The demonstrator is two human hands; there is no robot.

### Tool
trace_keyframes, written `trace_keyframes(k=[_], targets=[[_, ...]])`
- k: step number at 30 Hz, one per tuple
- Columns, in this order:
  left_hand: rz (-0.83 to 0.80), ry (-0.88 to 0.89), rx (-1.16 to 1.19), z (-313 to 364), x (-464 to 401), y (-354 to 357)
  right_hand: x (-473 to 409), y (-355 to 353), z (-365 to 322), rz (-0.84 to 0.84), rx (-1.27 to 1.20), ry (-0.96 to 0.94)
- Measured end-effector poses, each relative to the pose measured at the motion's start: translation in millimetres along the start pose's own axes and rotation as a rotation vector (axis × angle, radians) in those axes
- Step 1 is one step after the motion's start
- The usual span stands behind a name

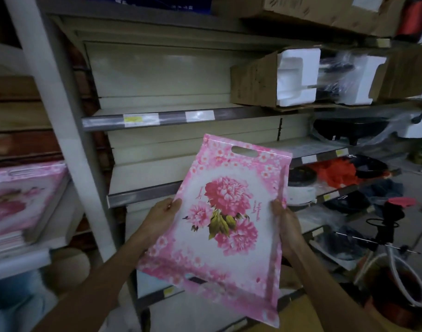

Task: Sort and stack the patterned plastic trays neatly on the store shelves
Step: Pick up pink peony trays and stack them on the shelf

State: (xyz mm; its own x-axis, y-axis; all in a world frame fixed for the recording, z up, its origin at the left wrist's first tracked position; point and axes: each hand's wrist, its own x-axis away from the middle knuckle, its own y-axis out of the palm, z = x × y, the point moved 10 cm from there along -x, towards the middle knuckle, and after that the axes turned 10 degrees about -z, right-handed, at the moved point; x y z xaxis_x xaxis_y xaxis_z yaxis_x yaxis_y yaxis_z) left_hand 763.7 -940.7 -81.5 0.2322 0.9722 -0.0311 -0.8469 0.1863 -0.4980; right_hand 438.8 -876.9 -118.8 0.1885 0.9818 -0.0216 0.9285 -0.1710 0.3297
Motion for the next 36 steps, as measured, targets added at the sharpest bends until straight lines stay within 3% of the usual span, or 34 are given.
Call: trace_keyframes(k=[8,23,28,36], targets=[[0.2,-0.09,0.057,-49.1,76.4,-60.4,4.7,77.9,37.7,-0.124,-0.051,0.132],[0.598,-0.248,0.11,-146.5,233.0,-223.8,31.0,320.6,104.9,-0.545,-0.036,0.292],[0.759,-0.282,0.08,-165.1,268.9,-288.7,44.9,393.2,120.9,-0.649,-0.004,0.244],[0.8,-0.276,0.173,-193.1,265.1,-404.6,46.5,490.7,124.0,-0.662,0.202,0.031]])
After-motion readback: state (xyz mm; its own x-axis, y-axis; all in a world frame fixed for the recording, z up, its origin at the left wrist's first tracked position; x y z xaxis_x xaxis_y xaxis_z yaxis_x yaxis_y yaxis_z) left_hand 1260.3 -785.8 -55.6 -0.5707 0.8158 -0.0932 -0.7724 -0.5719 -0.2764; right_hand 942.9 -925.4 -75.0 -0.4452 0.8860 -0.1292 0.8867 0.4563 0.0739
